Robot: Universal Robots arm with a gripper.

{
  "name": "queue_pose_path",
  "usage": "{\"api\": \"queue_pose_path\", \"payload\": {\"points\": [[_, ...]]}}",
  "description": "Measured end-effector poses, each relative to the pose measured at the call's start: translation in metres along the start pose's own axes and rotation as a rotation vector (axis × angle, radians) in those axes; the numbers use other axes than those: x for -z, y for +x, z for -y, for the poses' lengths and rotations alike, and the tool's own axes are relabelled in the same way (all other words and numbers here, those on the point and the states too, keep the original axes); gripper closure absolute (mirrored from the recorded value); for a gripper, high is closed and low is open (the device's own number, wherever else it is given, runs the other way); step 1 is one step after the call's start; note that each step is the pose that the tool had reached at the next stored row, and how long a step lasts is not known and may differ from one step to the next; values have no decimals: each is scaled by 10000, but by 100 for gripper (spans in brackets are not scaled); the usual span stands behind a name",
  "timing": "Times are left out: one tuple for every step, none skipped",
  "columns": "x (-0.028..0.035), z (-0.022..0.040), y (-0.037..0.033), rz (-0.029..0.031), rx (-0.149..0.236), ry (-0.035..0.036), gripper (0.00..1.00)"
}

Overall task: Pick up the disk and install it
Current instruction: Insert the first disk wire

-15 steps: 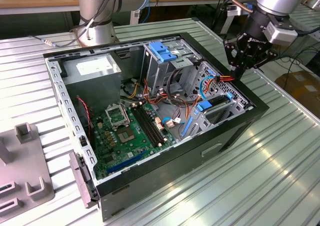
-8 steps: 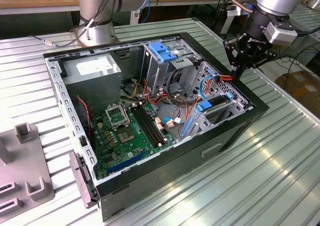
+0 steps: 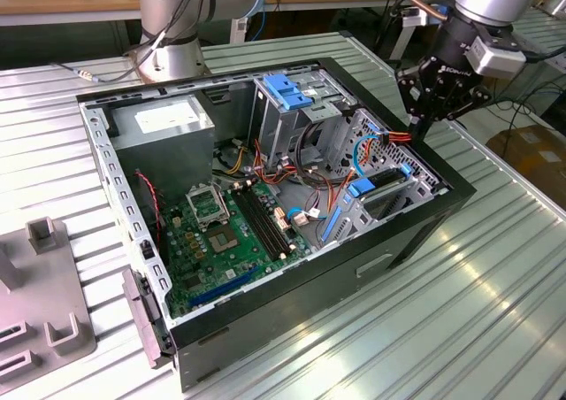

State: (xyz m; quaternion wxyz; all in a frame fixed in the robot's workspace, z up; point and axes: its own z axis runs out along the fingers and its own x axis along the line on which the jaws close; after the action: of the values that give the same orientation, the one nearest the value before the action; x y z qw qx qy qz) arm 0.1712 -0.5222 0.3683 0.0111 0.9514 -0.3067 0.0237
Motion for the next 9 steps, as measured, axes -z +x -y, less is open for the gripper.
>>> {"api": "queue_pose_path", "payload": {"points": [[0, -10, -13, 1, 0, 1, 83], [1, -17, -23, 0, -2, 1, 83], [1, -22, -30, 0, -18, 0, 83], [1, -27, -36, 1, -56, -1, 83], [1, -28, -38, 1, -143, -6, 83], [1, -28, -38, 2, -257, -13, 83], [1, -28, -39, 3, -394, -20, 83], [1, -29, -39, 4, -603, -31, 83], [1, -29, -39, 5, -727, -37, 83]]}}
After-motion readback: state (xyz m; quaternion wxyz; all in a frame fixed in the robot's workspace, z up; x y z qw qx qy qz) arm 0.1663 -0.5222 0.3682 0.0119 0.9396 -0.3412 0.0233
